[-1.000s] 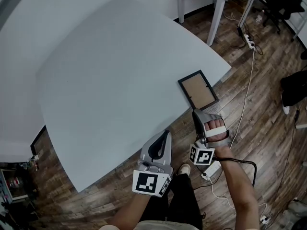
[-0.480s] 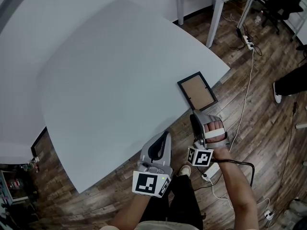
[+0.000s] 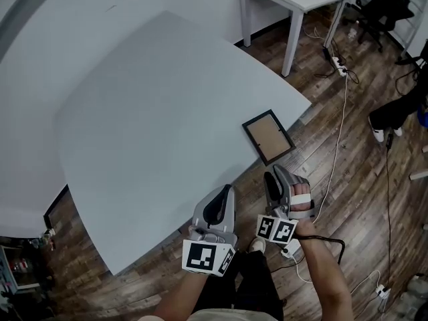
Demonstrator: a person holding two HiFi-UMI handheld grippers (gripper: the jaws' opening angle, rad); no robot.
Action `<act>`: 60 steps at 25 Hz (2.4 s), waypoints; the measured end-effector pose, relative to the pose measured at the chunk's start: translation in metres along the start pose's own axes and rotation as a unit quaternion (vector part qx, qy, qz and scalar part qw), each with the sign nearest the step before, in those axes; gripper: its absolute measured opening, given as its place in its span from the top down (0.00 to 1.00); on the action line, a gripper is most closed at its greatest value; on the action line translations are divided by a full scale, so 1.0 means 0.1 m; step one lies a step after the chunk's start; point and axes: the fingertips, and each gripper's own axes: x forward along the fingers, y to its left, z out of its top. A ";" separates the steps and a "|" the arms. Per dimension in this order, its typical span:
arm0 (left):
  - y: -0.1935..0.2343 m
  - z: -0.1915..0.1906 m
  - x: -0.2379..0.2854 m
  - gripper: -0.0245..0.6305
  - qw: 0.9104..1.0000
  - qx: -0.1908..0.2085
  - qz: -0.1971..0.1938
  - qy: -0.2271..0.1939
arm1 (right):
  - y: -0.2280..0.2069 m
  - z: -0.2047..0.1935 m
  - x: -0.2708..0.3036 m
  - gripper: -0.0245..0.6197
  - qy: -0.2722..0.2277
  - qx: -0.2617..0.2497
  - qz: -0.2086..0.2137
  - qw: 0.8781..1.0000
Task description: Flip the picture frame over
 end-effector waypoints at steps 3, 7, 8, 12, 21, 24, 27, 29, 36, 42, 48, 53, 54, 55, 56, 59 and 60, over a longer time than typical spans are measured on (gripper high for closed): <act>-0.01 0.11 -0.01 0.96 1.000 0.002 -0.002 -0.007 | -0.21 -0.04 -0.12 0.64 0.017 0.077 -0.015 0.997; -0.06 0.26 0.00 0.96 1.000 0.005 -0.006 -0.016 | -0.57 -0.05 -0.31 0.64 0.026 0.190 -0.034 0.981; -0.08 0.29 0.01 0.96 1.000 0.005 -0.007 -0.018 | -0.67 -0.06 -0.36 0.64 0.026 0.213 -0.040 0.976; -0.12 0.45 0.01 0.96 1.000 0.006 -0.011 -0.025 | -1.03 0.01 -0.56 0.64 0.019 0.284 -0.062 0.957; -0.28 0.85 -0.06 0.96 0.999 0.018 -0.015 -0.046 | -1.66 0.08 -1.19 0.69 -0.016 0.433 -0.080 0.898; -0.37 0.93 -0.13 0.96 0.999 0.025 -0.020 -0.038 | -1.81 0.08 -1.39 0.72 -0.020 0.463 -0.091 0.881; -0.47 0.95 -0.14 0.96 0.999 0.030 -0.025 -0.029 | -1.92 0.06 -1.52 0.77 -0.026 0.486 -0.100 0.868; -0.53 0.95 -0.14 0.96 0.999 0.032 -0.030 -0.025 | -1.97 0.07 -1.59 0.78 -0.032 0.494 -0.103 0.863; -0.68 1.10 -0.16 0.96 0.998 0.032 -0.045 -0.021 | -2.14 0.09 -1.83 0.88 -0.039 0.533 -0.100 0.839; -0.76 1.19 -0.23 0.96 0.998 0.033 -0.055 -0.019 | -2.20 0.19 -1.95 0.92 -0.054 0.553 -0.102 0.825; -0.76 1.29 -0.20 0.96 0.998 0.037 -0.053 -0.016 | -2.28 0.20 -2.03 0.92 -0.062 0.553 -0.105 0.824; -0.70 1.32 -0.16 0.96 0.998 0.039 -0.052 -0.017 | -2.32 0.17 -2.01 0.92 -0.061 0.550 -0.108 0.826; -0.69 1.32 -0.15 0.96 0.998 0.039 -0.052 -0.017 | -2.32 0.17 -2.00 0.92 -0.062 0.549 -0.108 0.826; -0.68 1.32 -0.15 0.96 0.998 0.039 -0.052 -0.016 | -2.33 0.17 -2.00 0.92 -0.062 0.549 -0.109 0.827; -0.68 1.31 -0.13 0.96 0.998 0.039 -0.052 -0.016 | -2.34 0.17 -1.99 0.92 -0.062 0.548 -0.109 0.827; -0.68 1.31 -0.10 0.96 0.998 0.041 -0.053 -0.014 | -2.36 0.15 -1.96 0.92 -0.062 0.547 -0.110 0.828; -0.68 1.31 -0.09 0.96 0.998 0.042 -0.053 -0.014 | -2.36 0.14 -1.96 0.92 -0.063 0.546 -0.110 0.828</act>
